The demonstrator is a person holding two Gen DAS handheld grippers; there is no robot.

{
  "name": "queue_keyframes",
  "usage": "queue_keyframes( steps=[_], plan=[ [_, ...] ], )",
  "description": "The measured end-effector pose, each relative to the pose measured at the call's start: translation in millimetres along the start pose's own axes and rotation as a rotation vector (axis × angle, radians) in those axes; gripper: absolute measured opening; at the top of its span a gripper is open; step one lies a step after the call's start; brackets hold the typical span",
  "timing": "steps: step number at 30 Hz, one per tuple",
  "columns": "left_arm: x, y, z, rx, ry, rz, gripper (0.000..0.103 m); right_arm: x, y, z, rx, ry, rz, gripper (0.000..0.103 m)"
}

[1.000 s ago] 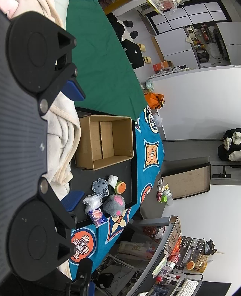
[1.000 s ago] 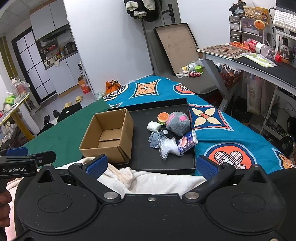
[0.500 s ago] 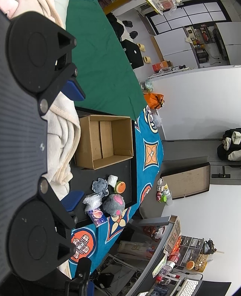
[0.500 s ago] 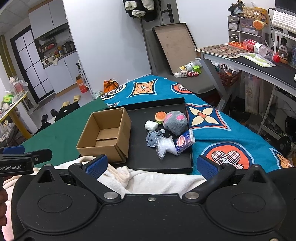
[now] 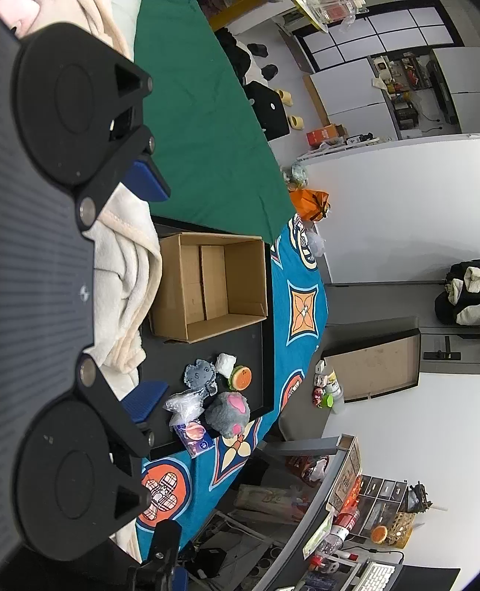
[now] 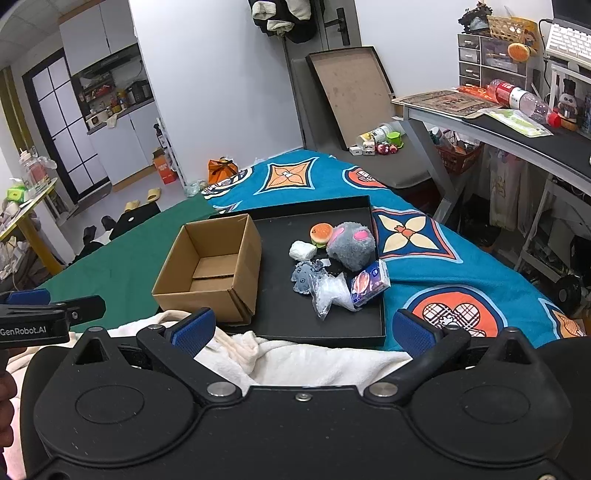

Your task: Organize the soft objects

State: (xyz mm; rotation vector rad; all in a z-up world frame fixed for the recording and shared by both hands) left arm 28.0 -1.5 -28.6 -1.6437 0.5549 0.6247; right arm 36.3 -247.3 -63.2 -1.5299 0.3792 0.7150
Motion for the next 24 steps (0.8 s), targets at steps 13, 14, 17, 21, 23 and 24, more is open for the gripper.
queue_keyframes(
  steps=[13,14,17,21,23,24],
  plan=[
    [19.8,-6.7,1.6,-0.019,-0.01,0.017,0.102,16.1,-0.4,-7.3,0.004,0.013,0.016,0.103],
    [22.6,-7.1,2.1,-0.023,-0.01,0.021,0.102,18.3,-0.3,-7.8,0.004,0.013,0.017,0.103],
    [32.3,-7.3,4.9,-0.033,-0.027,0.035,0.102,25.2,-0.4,-10.1,0.002,0.009,0.021,0.103],
    [43.7,-7.0,8.5,-0.04,-0.032,0.056,0.102,36.0,1.0,-14.5,0.016,0.007,0.032,0.103],
    [49.3,-8.0,9.9,-0.039,-0.042,0.057,0.102,41.4,1.4,-17.7,0.021,0.006,0.037,0.103],
    [52.3,-8.5,10.8,-0.041,-0.048,0.058,0.102,44.6,1.6,-19.2,0.024,0.008,0.041,0.103]
  ],
)
Point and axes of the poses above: each gripper's, at about its wrist camera, not at the fingertips, and x roughly the way its jaws point, z to its left, y to its underside, the point moved 5 cm from there along x, roughly the way its jaws point, and after that the axes turned 12 degrees about -x, right-handed, at the moved point
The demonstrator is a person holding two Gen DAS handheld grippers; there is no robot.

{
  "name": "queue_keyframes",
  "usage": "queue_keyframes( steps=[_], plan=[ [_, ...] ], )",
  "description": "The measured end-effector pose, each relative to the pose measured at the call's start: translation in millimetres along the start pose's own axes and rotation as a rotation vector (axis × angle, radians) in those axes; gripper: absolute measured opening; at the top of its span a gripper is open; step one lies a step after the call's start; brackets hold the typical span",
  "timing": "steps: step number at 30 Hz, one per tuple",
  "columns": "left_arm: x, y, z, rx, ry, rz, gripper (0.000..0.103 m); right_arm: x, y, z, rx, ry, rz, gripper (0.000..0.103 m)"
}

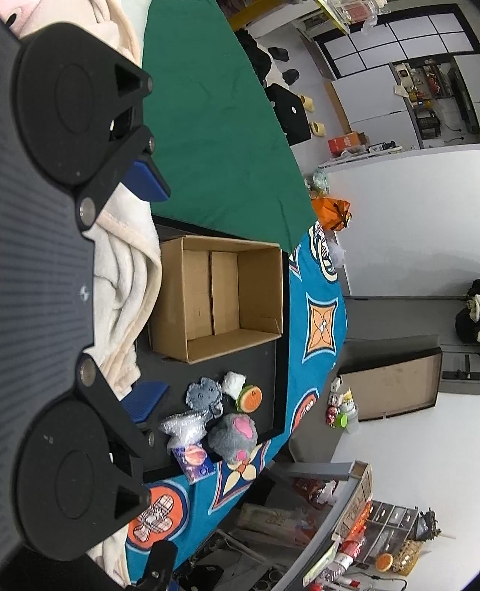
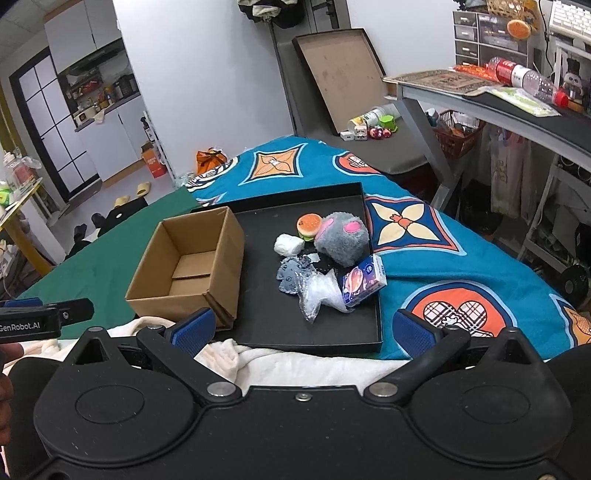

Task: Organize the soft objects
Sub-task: 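Move the right tool to the grey plush mouse and close on it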

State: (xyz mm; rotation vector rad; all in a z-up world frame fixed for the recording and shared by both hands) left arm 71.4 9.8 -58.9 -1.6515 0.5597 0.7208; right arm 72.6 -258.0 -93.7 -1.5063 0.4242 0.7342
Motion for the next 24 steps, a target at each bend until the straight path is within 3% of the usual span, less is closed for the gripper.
queue_keyframes(
  steps=[24],
  plan=[
    [65.4,-22.2,8.6,-0.093,-0.057,0.034,0.102,57.6,-3.3,-53.2,0.108,0.01,0.039,0.103]
  ],
)
Point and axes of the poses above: each gripper's, at about its wrist camera, not at the fingertips, and x roughly the way its jaws point, z to its left, y to its underside, the point moved 5 cm from there along x, roughly the way its jaws point, and after that the axes turned 12 degrees about -x, right-handed, at the moved point
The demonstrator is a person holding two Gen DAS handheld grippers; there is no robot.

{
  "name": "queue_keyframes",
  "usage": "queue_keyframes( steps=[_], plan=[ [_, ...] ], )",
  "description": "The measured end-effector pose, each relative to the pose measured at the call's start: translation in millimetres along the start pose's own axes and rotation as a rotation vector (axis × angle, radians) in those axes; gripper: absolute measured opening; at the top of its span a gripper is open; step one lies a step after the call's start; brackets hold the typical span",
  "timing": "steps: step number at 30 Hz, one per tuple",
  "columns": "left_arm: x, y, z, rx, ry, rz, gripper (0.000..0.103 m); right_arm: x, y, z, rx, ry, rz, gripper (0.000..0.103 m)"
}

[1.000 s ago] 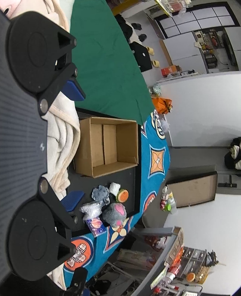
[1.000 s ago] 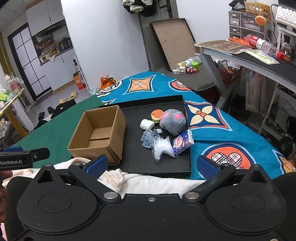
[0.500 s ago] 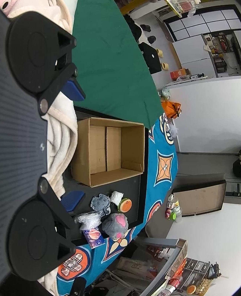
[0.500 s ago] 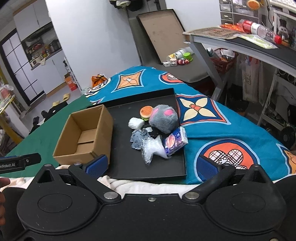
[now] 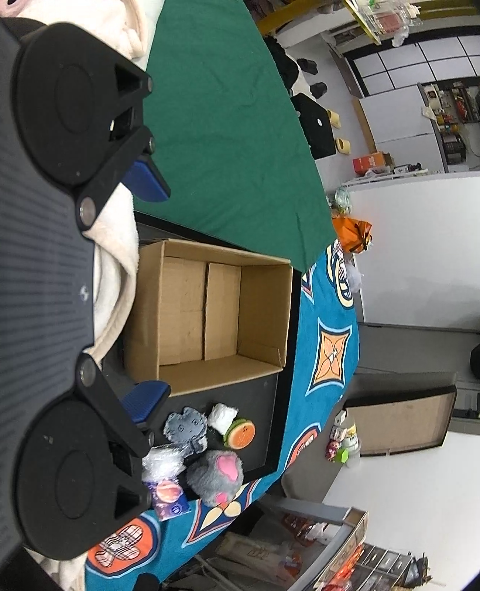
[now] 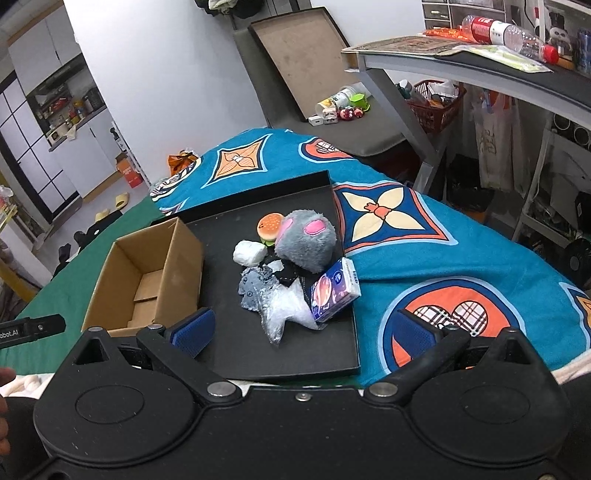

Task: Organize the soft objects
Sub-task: 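Move the right tool to the grey plush mouse and close on it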

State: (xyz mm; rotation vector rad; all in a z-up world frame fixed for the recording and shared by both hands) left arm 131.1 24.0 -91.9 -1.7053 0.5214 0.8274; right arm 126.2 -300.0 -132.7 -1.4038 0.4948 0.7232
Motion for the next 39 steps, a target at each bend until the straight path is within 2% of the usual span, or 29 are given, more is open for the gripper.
queue_keyframes(
  steps=[18,28,39],
  plan=[
    [47.4,-26.9,-0.2,0.009,-0.087,-0.021,0.1,61.1,-31.0,-18.0,-0.004,0.0,0.011,0.103],
    [78.9,-31.0,5.4,0.021,-0.128,0.01,0.099,97.3,-55.2,-15.6,-0.025,0.0,0.03,0.103],
    [108.1,-31.6,11.0,0.01,-0.175,0.038,0.086,143.0,-66.4,-11.9,-0.036,-0.018,0.041,0.103]
  ],
)
Point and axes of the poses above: each gripper's, at about its wrist camera, not at the fingertips, and x roughly the way its jaws point, z to its left, y to its underside, the point moved 5 cm from there along x, roughly the way its jaws point, and after that the axes turned 12 degrees about -x, right-handed, at the moved point
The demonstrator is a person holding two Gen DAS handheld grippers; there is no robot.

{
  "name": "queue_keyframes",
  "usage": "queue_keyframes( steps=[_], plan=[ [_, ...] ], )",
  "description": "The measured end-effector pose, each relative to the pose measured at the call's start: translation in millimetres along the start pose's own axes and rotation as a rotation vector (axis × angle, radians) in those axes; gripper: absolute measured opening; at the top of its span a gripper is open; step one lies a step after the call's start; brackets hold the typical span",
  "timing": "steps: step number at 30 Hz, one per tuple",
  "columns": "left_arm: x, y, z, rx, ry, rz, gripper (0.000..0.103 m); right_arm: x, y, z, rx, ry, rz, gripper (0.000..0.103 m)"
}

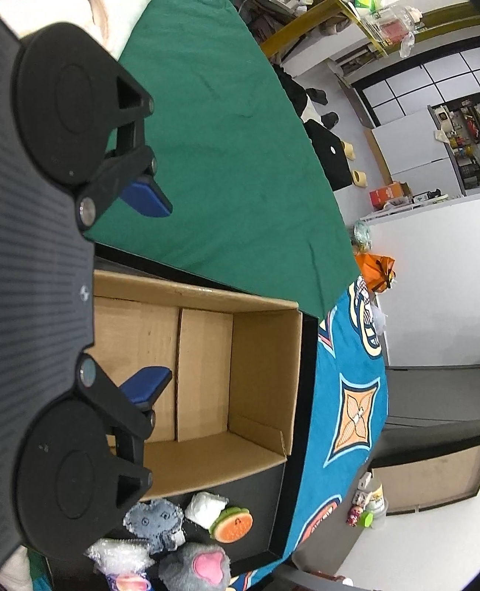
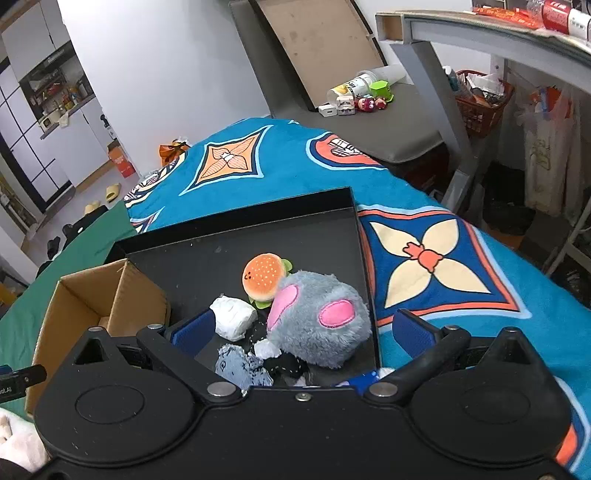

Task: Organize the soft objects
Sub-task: 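Move the right tool to the grey plush mouse and close on it, then lift the grey plush mouse with the right tool into the cardboard box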

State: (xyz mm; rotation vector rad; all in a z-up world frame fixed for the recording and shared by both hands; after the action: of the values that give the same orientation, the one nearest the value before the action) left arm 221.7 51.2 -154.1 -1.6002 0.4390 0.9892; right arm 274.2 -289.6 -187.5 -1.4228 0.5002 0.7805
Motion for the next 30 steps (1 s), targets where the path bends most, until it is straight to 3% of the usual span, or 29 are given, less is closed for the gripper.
queue_keyframes(
  steps=[8,14,21,25,27,30],
  plan=[
    [17.5,3.9,7.2,-0.003,-0.032,0.033,0.075,26.7,4.6,4.2,-0.014,-0.013,0.009,0.103],
    [25.0,5.8,7.5,-0.009,-0.032,0.043,0.069,39.4,8.4,1.1,-0.057,0.045,0.01,0.103],
    [32.5,7.6,2.4,-0.007,-0.017,0.057,0.045,56.8,12.3,0.0,-0.104,0.089,0.037,0.102],
    [31.9,8.8,1.9,-0.006,-0.007,0.059,0.027,54.6,13.7,2.6,-0.146,0.117,0.017,0.09],
    [31.8,9.8,3.8,-0.015,0.0,0.063,0.018,54.5,15.9,5.6,-0.163,0.086,0.021,0.073],
    [29.9,8.5,7.2,-0.024,0.009,0.05,0.011,51.3,16.2,10.2,-0.172,0.058,0.022,0.067]
  ],
)
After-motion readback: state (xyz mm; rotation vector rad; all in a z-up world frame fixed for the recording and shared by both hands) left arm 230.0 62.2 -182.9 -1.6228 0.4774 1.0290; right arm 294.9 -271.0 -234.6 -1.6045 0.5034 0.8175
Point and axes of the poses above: each gripper's, at about its wrist camera, not at the fingertips, and x roughly the way its jaws point, z to its left, y to its underside, the point moved 5 cm from there along x, roughly the way its jaws point, and after that the axes turned 12 degrees about -x, right-handed, at the moved point
